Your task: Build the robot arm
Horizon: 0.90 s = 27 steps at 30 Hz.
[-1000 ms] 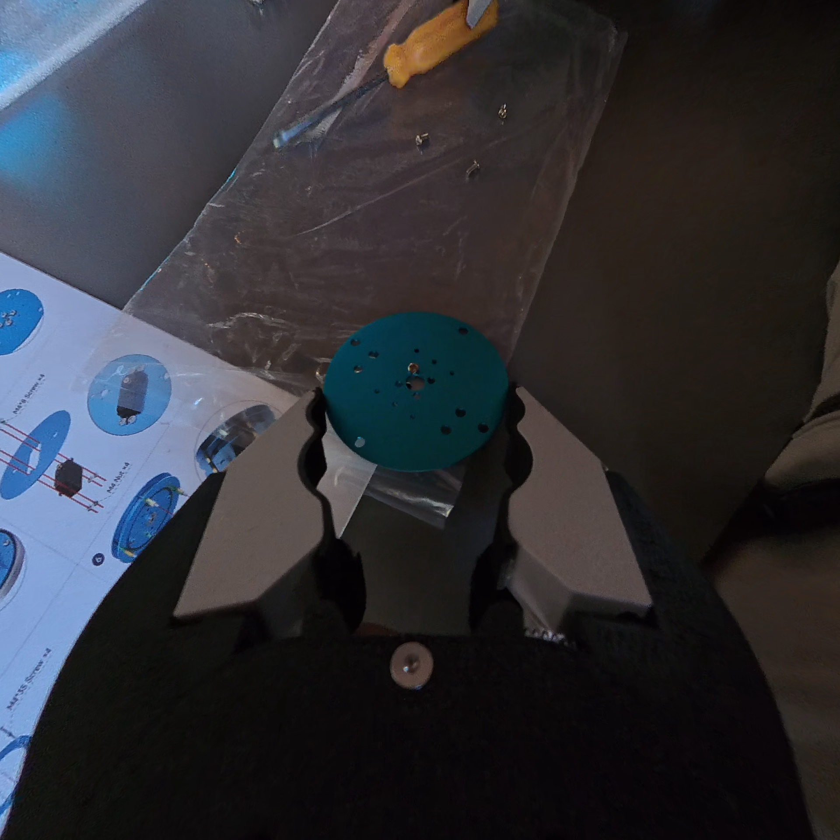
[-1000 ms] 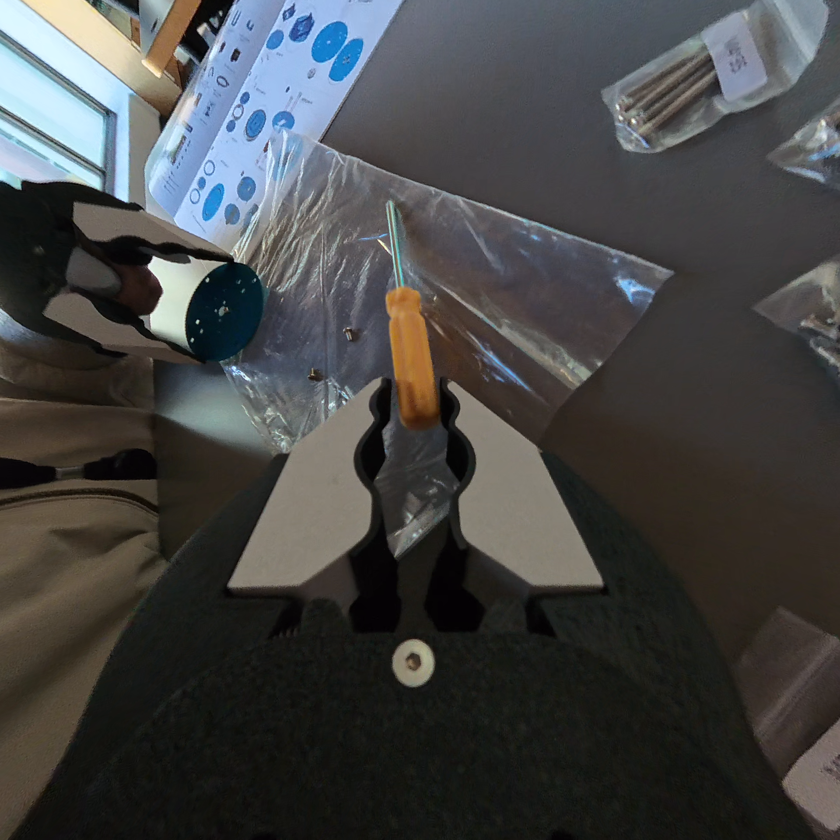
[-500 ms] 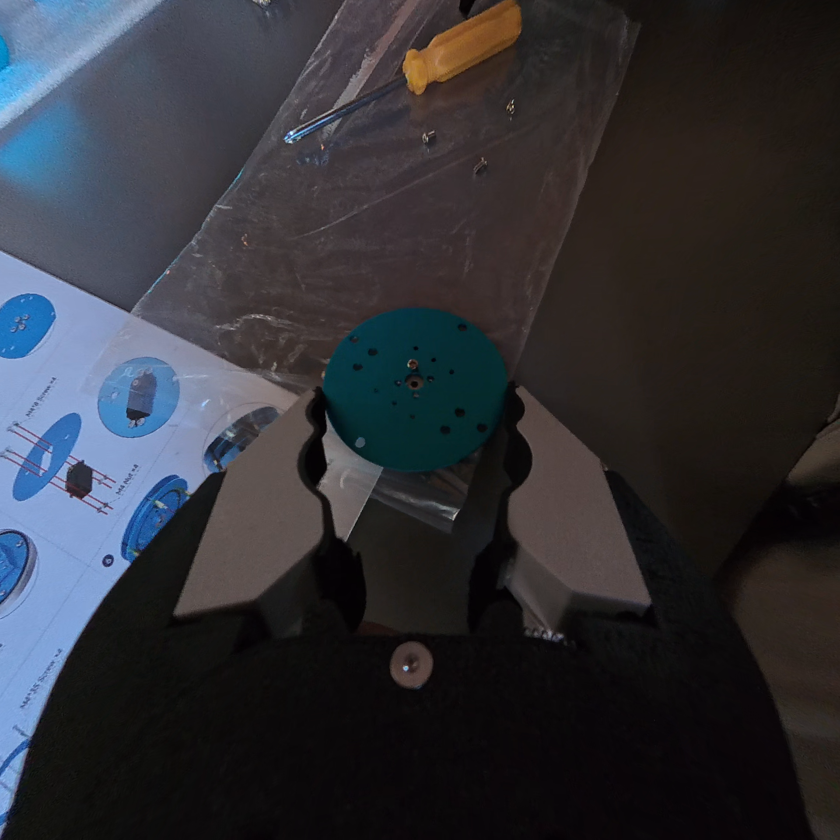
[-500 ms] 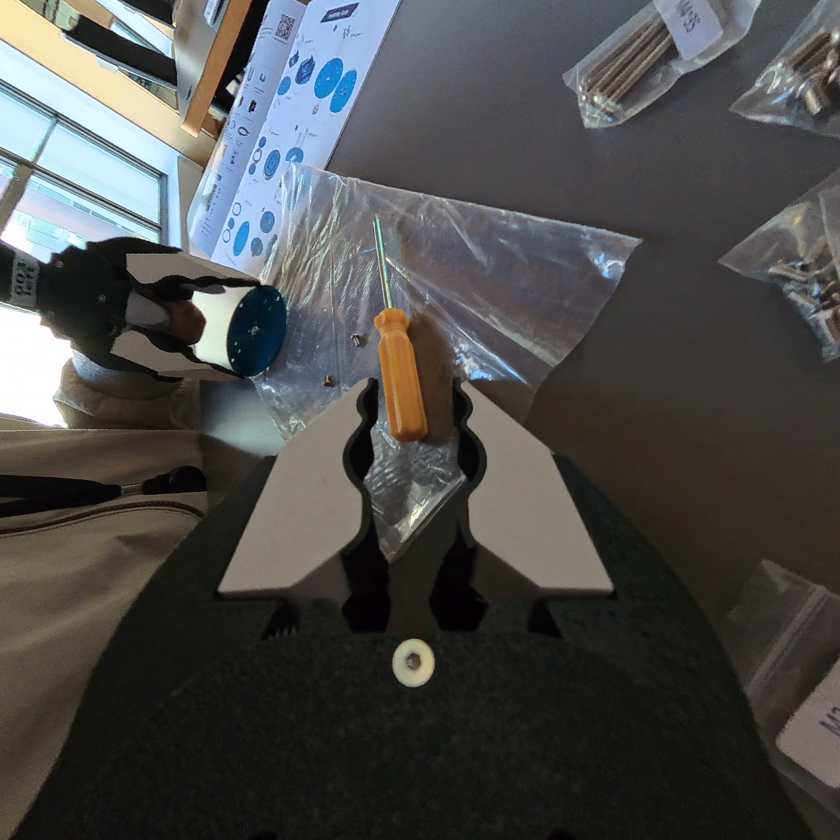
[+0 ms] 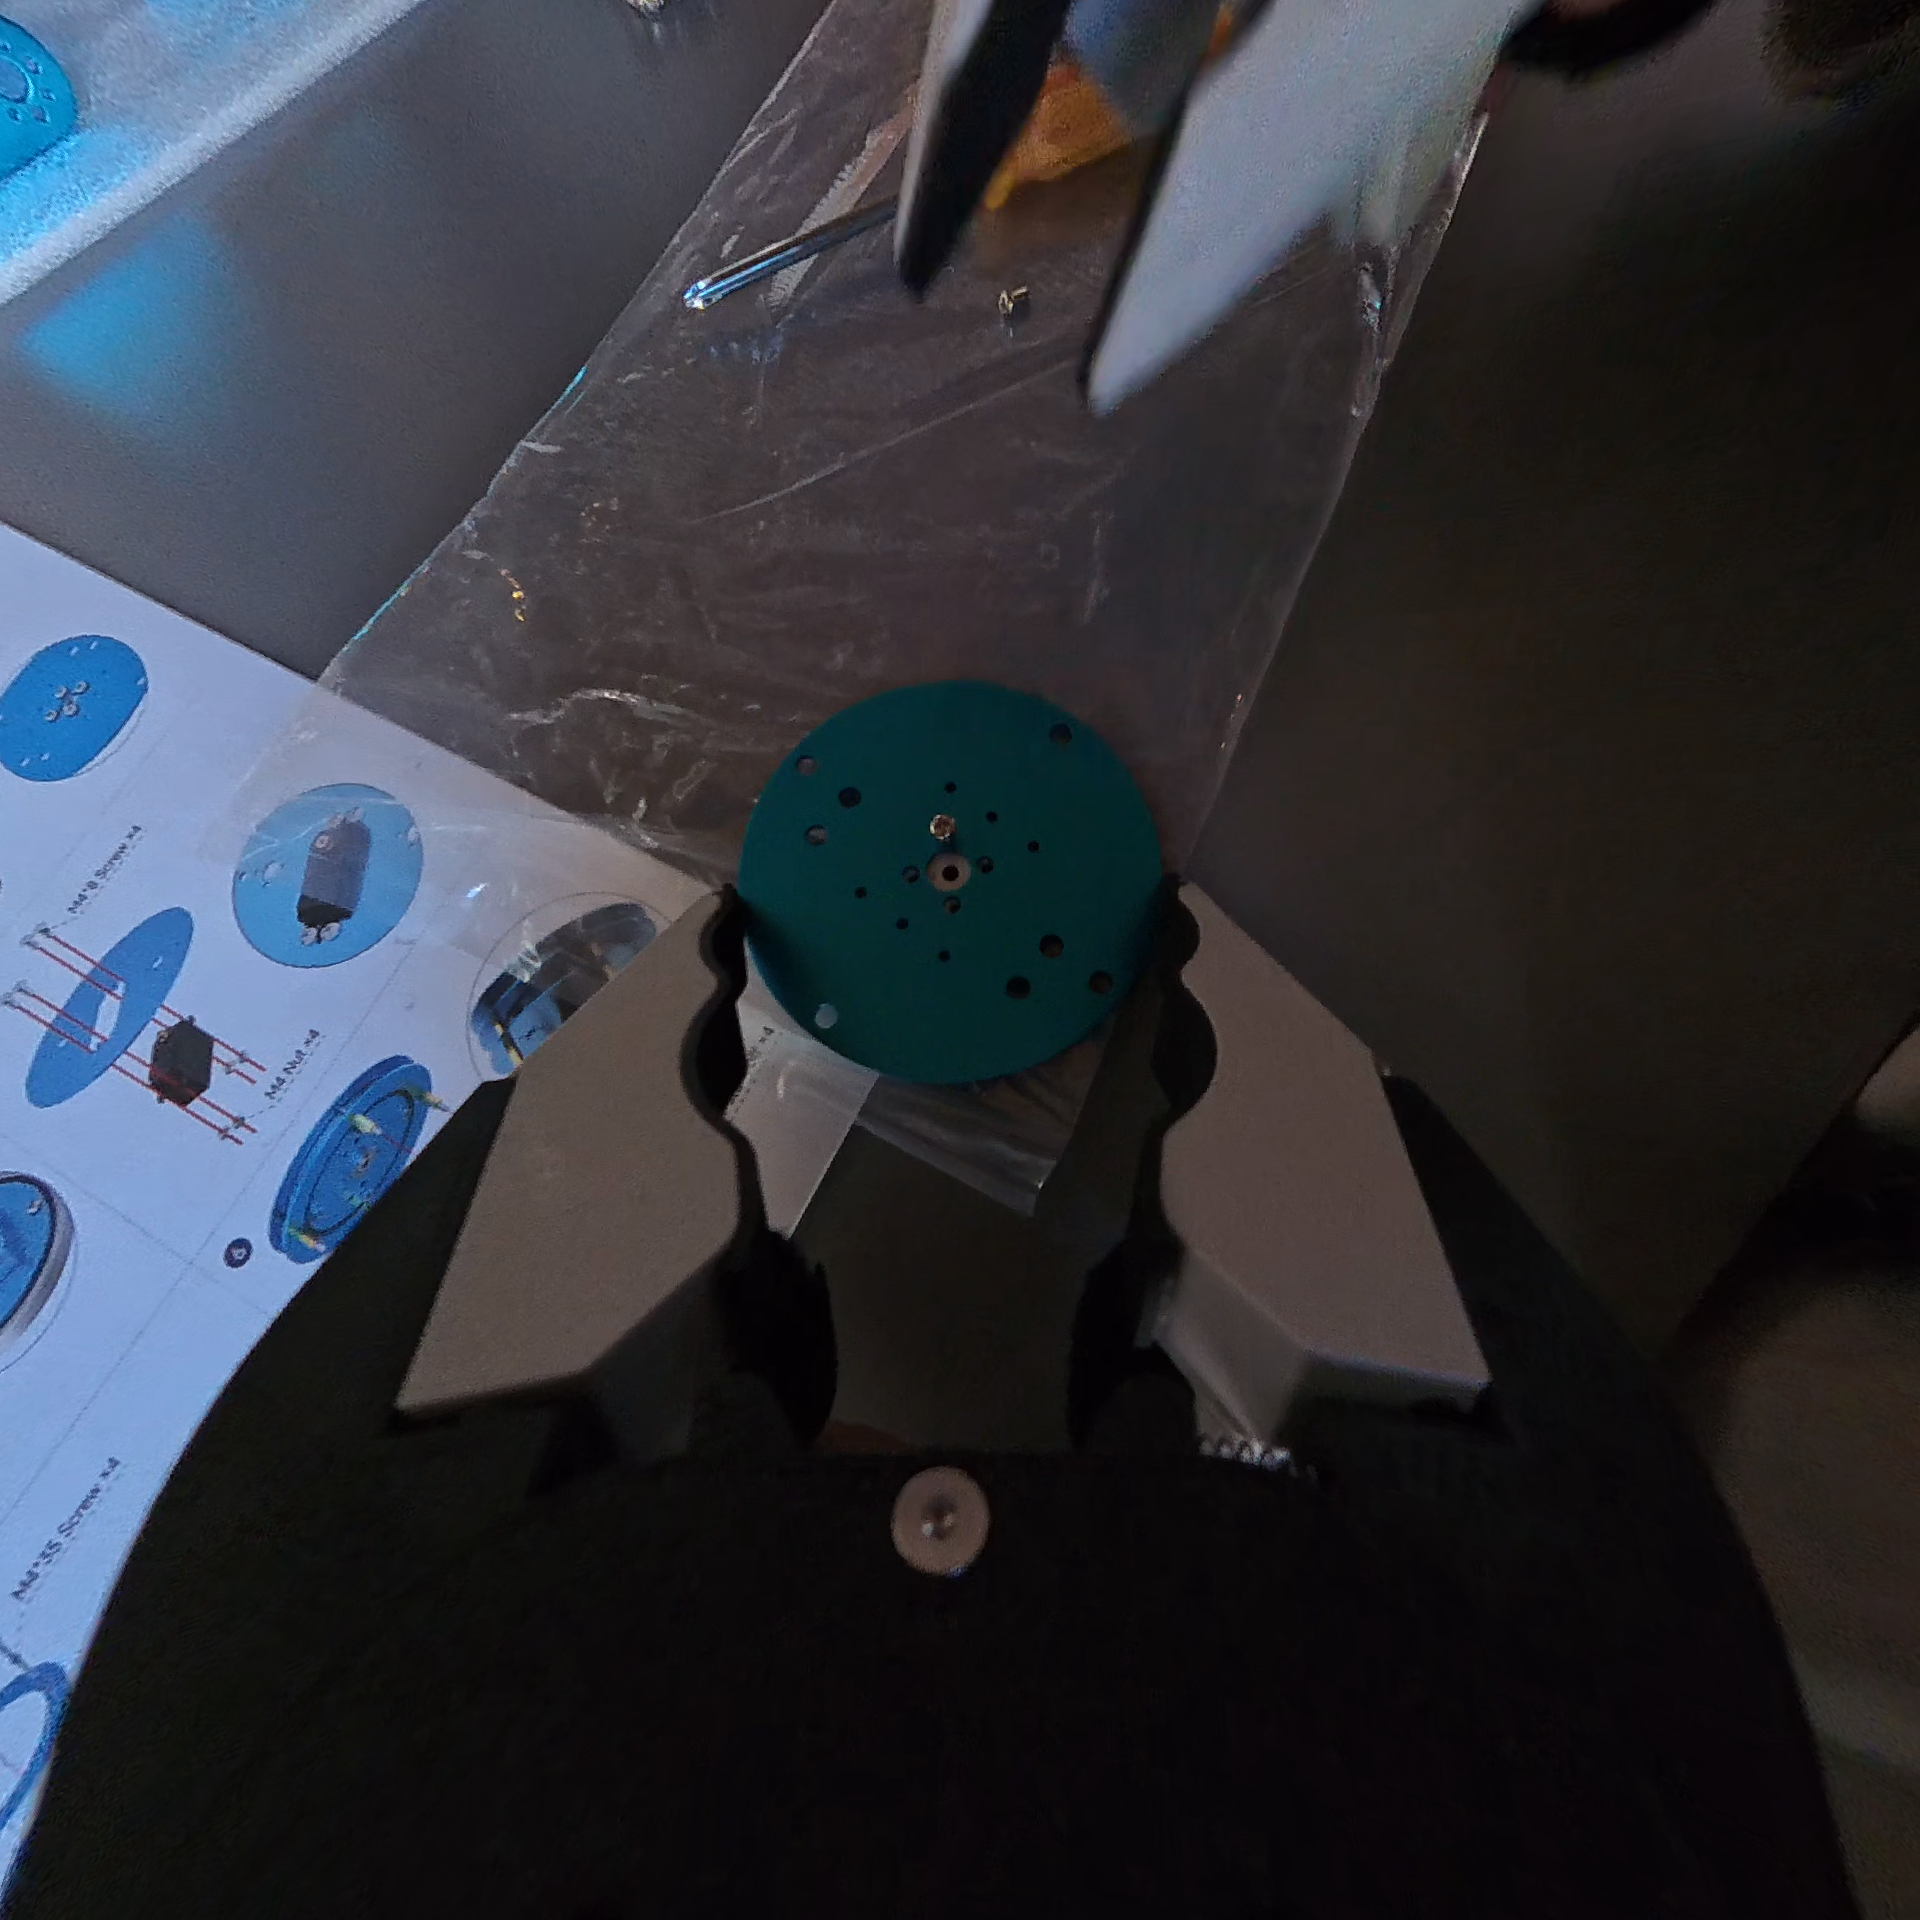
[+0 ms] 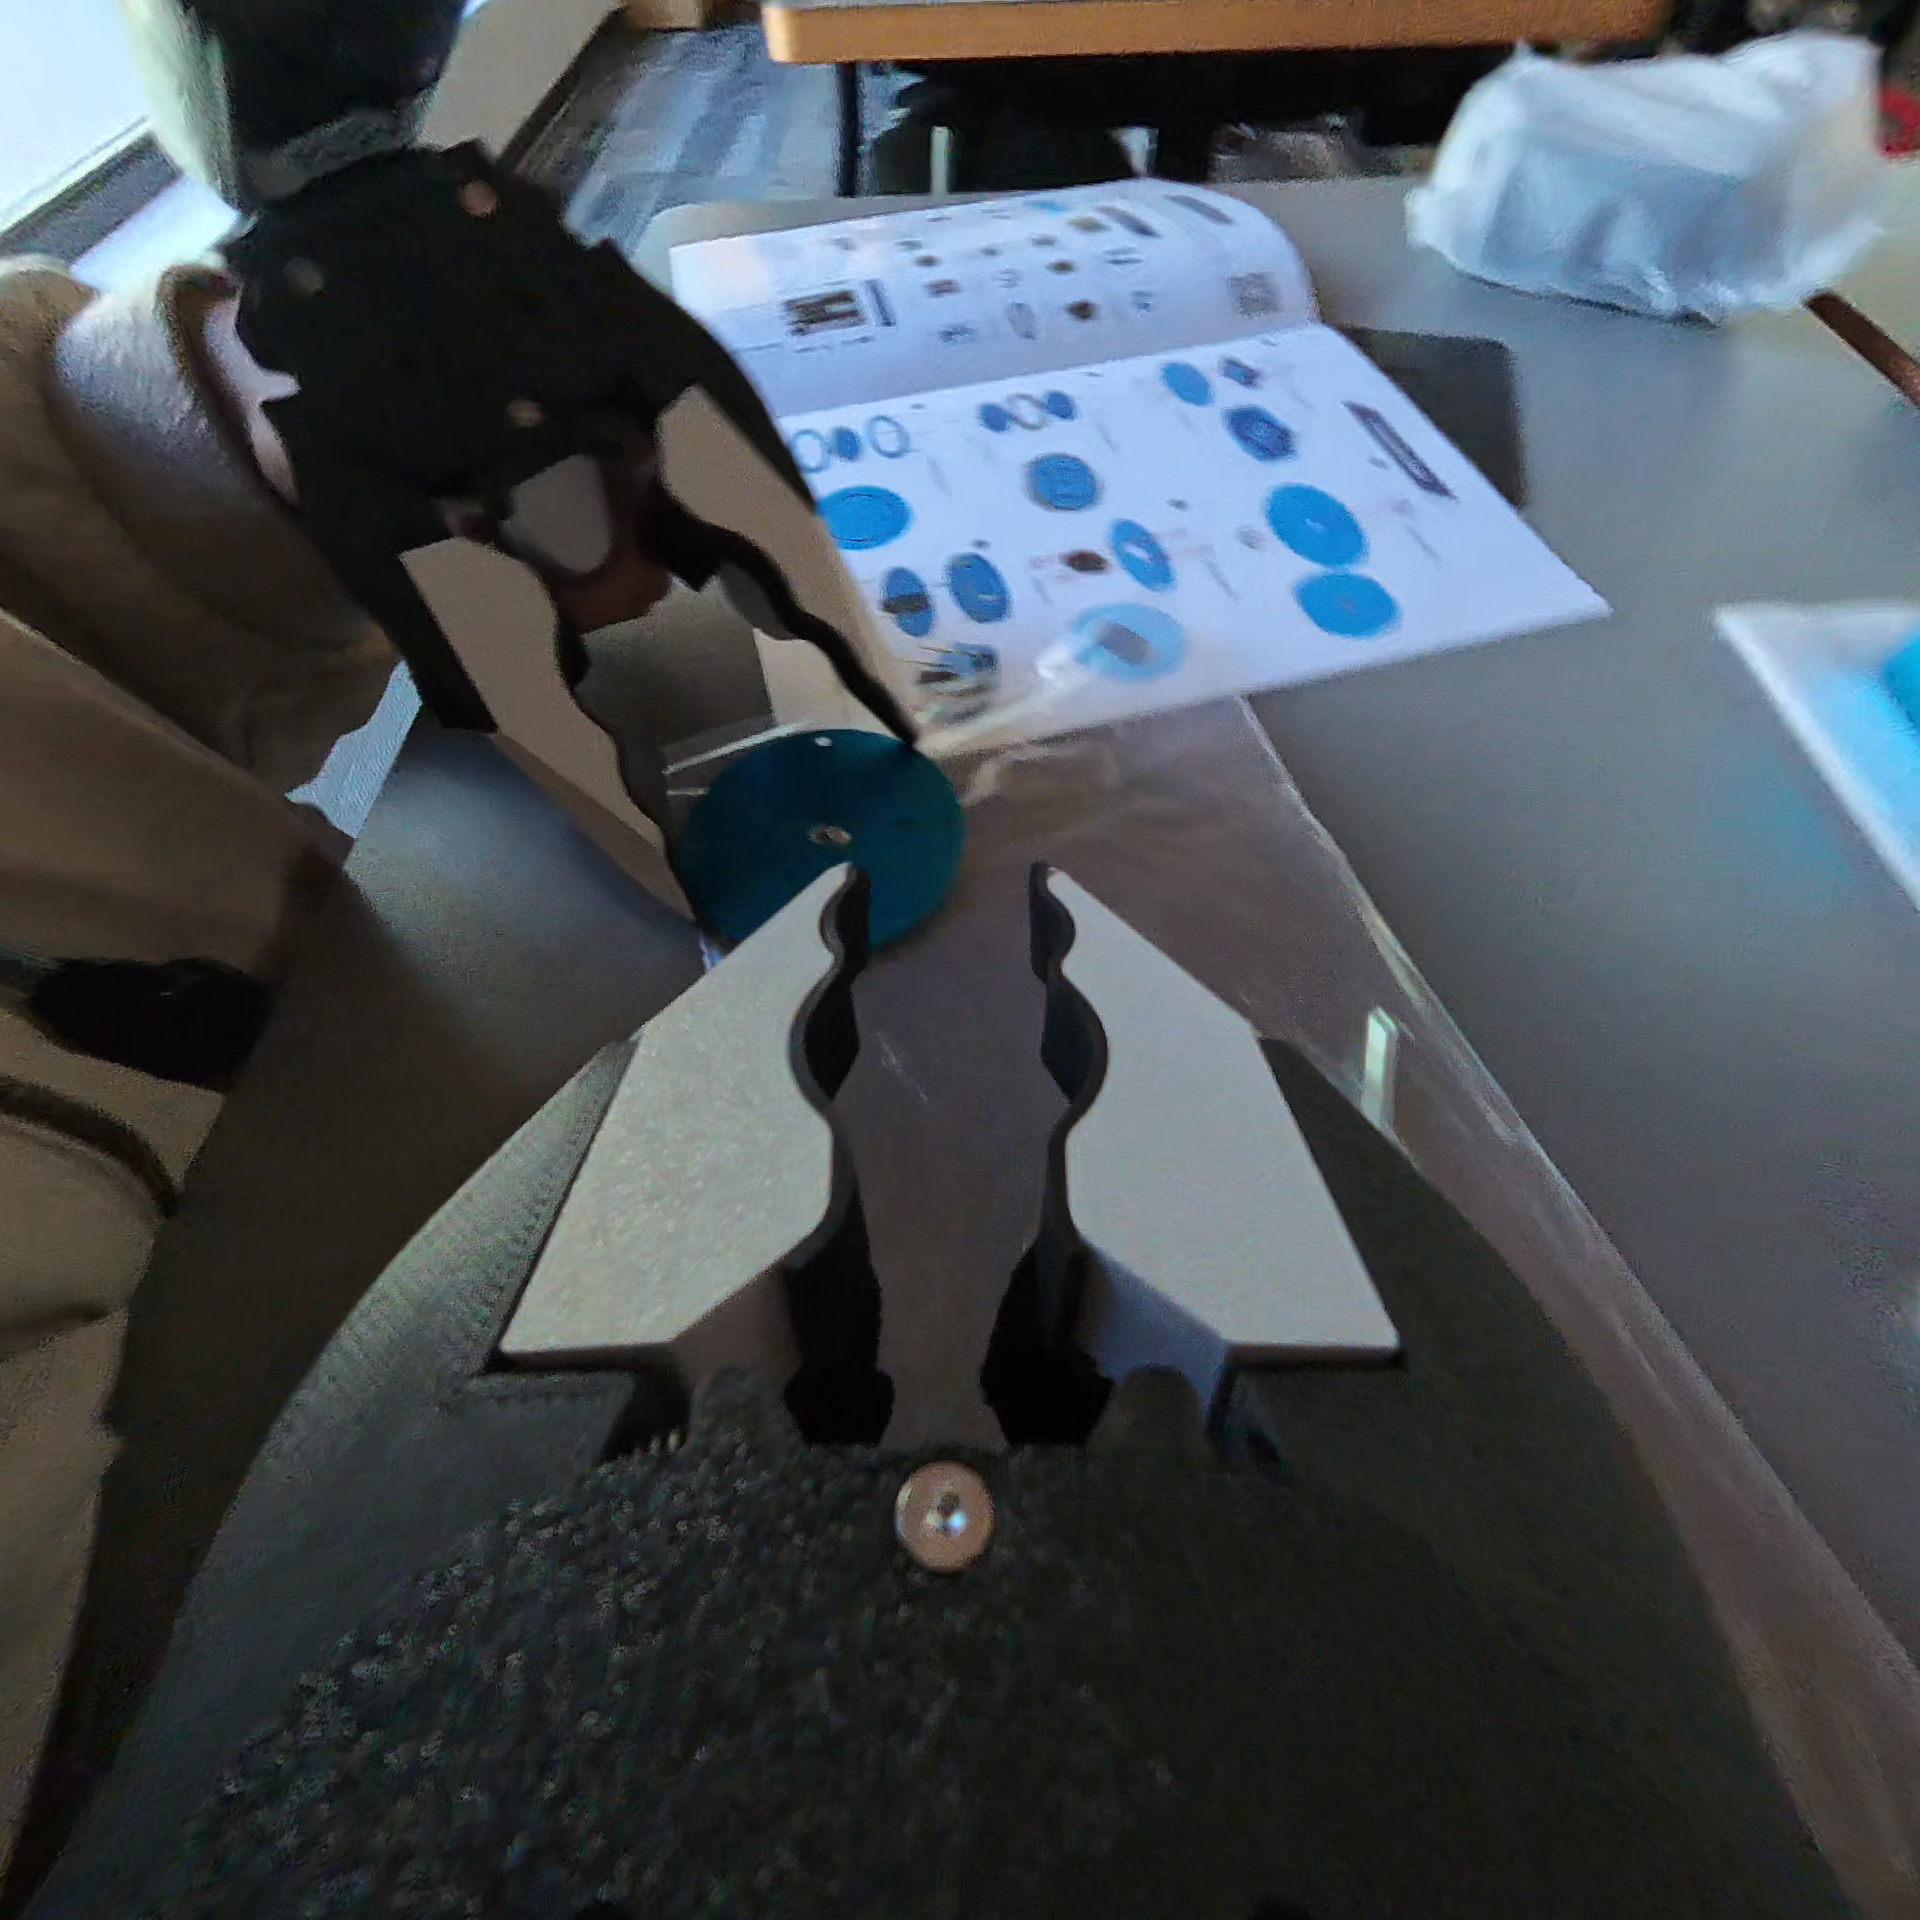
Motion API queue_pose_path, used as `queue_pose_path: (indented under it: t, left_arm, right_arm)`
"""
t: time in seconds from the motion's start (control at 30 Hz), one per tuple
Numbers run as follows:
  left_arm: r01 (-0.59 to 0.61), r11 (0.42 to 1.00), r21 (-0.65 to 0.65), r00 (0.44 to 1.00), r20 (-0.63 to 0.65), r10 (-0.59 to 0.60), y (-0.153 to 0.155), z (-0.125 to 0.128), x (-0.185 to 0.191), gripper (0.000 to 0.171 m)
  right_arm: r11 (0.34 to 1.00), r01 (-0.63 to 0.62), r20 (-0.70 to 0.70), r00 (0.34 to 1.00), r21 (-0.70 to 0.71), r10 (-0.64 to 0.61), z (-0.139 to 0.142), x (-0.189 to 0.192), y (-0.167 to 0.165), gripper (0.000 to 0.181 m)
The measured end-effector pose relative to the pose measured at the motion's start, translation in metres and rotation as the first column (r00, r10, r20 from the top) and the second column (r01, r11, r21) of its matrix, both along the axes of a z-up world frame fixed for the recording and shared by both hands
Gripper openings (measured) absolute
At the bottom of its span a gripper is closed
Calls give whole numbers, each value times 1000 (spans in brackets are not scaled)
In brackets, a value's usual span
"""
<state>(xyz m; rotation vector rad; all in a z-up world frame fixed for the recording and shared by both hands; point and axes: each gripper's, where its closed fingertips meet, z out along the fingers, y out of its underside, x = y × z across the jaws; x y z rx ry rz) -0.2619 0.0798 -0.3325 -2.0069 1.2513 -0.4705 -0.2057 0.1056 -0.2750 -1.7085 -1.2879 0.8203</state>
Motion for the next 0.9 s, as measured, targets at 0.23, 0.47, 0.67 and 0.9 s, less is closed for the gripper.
queue_pose_path:
  t: [0.23,0.47,0.67,0.9]
  left_arm:
    - [-3,1000,1,1000,31,3,0,0,1,80]
    - [8,1000,1,1000,30,-8,0,0,2,80]
    - [9,1000,-2,999,32,-9,0,0,2,80]
    - [8,1000,2,1000,30,-8,0,0,3,80]
  right_arm:
    - [979,-196,144,969,-46,201,-40,-54,-27,39]
    - [970,-223,160,959,-94,236,-47,-56,-31,37]
    - [968,-220,175,955,-123,240,-51,-55,-34,33]
    - [975,-198,133,968,-103,211,-43,-56,-30,30]
